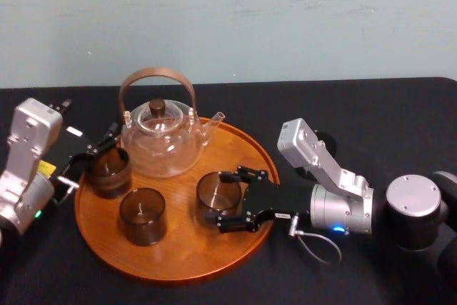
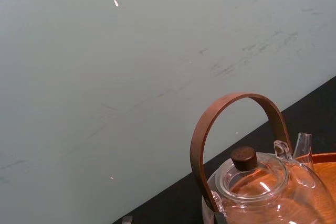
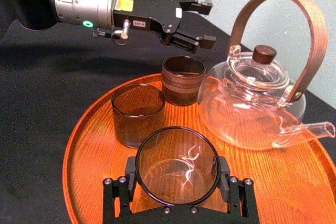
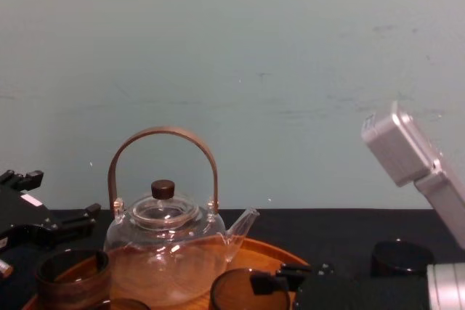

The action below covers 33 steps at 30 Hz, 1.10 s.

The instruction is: Pick up the glass from the table and place it on the tray.

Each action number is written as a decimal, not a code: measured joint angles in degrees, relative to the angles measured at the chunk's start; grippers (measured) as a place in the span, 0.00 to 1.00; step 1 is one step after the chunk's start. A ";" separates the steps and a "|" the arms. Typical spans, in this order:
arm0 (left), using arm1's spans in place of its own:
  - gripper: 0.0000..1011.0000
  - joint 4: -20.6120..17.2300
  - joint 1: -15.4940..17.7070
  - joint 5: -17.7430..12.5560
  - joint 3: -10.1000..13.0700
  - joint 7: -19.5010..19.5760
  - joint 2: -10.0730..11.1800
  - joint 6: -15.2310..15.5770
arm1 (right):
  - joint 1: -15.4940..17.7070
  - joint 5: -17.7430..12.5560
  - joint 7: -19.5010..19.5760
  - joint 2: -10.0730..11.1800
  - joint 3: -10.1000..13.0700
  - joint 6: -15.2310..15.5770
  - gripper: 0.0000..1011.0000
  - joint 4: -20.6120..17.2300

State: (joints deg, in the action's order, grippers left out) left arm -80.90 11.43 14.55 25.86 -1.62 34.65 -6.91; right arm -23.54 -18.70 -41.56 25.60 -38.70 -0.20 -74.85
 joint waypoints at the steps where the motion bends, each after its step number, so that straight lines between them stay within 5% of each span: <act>1: 0.99 0.00 0.00 0.00 0.00 0.00 0.00 0.00 | -0.03 -0.05 -0.07 -0.14 -0.06 -0.01 0.90 0.36; 33: 0.99 0.00 0.00 0.00 0.00 0.00 0.00 0.00 | 0.58 -0.25 -0.22 -0.42 -1.02 0.91 0.90 2.15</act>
State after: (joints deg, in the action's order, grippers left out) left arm -80.90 11.43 14.55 25.86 -1.62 34.65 -6.91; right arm -22.96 -18.95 -41.78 25.18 -39.72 0.71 -72.70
